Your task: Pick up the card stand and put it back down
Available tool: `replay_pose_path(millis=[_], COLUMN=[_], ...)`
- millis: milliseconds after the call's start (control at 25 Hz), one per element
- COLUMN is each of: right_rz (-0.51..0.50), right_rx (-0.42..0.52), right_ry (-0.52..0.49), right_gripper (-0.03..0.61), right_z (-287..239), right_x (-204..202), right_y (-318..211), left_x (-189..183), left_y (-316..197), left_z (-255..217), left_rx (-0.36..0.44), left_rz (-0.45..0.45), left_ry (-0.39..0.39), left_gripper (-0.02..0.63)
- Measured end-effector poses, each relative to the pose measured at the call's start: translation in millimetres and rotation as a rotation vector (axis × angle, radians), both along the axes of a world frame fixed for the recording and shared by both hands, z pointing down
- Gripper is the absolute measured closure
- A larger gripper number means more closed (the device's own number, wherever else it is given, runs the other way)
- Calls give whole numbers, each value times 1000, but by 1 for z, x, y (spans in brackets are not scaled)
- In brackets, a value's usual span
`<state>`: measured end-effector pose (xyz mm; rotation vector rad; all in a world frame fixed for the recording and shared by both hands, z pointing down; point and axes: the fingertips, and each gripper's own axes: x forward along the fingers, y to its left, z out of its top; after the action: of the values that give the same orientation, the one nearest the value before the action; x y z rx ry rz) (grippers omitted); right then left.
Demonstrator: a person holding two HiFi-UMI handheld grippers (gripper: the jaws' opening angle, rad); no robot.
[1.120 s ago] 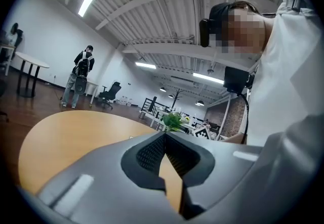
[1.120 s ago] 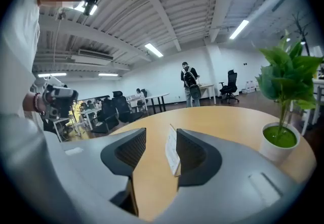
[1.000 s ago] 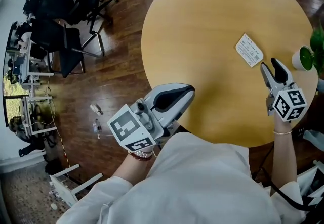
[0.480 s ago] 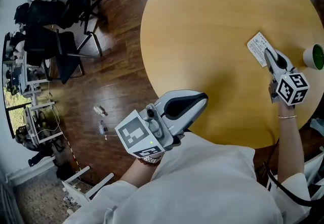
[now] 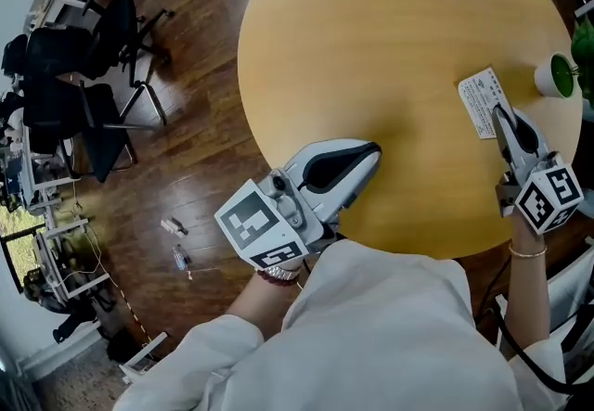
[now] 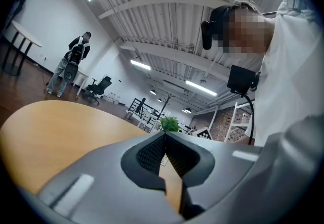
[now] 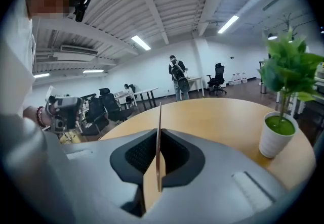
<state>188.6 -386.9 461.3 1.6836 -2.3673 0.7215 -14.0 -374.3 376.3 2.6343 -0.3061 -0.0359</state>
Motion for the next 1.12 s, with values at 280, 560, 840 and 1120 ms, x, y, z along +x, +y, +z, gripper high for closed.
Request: replay_pose_path(millis=[280,560,840,1120], right_rz=[15,19,11,20], right_rx=[58,114,180,174], right_ry=[-88,-188,-184,-188], right_gripper=[560,560,560,560], right_z=[-58,-85,-99,-92], right_x=[3,2,25,33], right_y=[105,227,355,391], left_x=[8,16,29,27], left_y=[76,183,322,363], left_z=[-24,-49,-41,-39], left_rx=[61,72,76,81], left_rz=[5,-60,-64,-57], left_ry=[-31,-2,-43,-86], left_gripper=[614,614,614,614])
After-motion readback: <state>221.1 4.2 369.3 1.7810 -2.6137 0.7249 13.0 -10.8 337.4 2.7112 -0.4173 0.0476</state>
